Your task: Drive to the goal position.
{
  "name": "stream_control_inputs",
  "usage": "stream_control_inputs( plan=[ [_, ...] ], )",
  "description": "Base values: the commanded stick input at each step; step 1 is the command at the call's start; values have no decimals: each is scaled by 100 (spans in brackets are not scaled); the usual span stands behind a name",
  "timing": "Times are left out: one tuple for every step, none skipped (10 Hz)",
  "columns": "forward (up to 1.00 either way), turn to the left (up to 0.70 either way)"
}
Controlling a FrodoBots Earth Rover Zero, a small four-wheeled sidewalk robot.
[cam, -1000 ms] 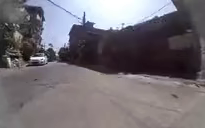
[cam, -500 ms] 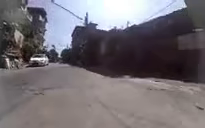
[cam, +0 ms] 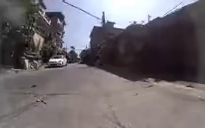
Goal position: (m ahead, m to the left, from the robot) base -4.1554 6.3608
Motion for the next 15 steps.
stream_control_inputs(
  plan=[
    [100, 0],
    [100, 0],
    [100, 0],
    [100, 0],
    [100, 0],
    [100, 0],
    [100, 0],
    [100, 0],
    [100, 0],
    [100, 0],
    [100, 0],
    [100, 0],
    [100, 0],
    [100, -26],
    [100, -40]
  ],
)
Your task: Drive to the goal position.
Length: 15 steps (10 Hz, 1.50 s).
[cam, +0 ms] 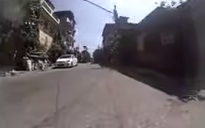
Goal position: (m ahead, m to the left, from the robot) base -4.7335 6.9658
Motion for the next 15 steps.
stream_control_inputs(
  plan=[
    [100, -40],
    [100, -40],
    [100, -20],
    [100, 0],
    [100, 0],
    [100, 0],
    [100, 0],
    [100, 0],
    [100, 0],
    [100, 0],
    [100, 0],
    [100, 0],
    [100, 0],
    [100, 7],
    [100, 38]
  ],
)
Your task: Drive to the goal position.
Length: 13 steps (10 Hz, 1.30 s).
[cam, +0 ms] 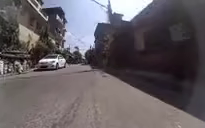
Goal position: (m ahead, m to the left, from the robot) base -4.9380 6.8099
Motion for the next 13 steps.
stream_control_inputs(
  plan=[
    [100, 40],
    [100, 40],
    [100, 0],
    [100, 0],
    [100, 0],
    [100, 0],
    [100, 0],
    [100, 0],
    [100, 0],
    [100, 0],
    [100, 0],
    [100, 0],
    [100, 0]
  ],
)
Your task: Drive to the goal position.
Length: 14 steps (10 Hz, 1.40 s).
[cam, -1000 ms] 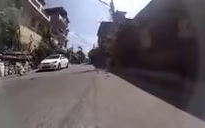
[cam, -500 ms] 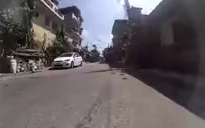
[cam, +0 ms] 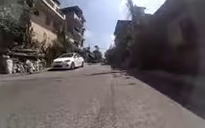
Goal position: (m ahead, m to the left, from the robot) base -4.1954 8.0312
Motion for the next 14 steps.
stream_control_inputs(
  plan=[
    [100, 0],
    [100, -11],
    [100, -24],
    [100, -40],
    [100, -40],
    [100, -40],
    [100, 0],
    [100, 0],
    [100, 0],
    [100, 0],
    [100, 0],
    [100, 0],
    [100, 0],
    [100, 0]
  ],
)
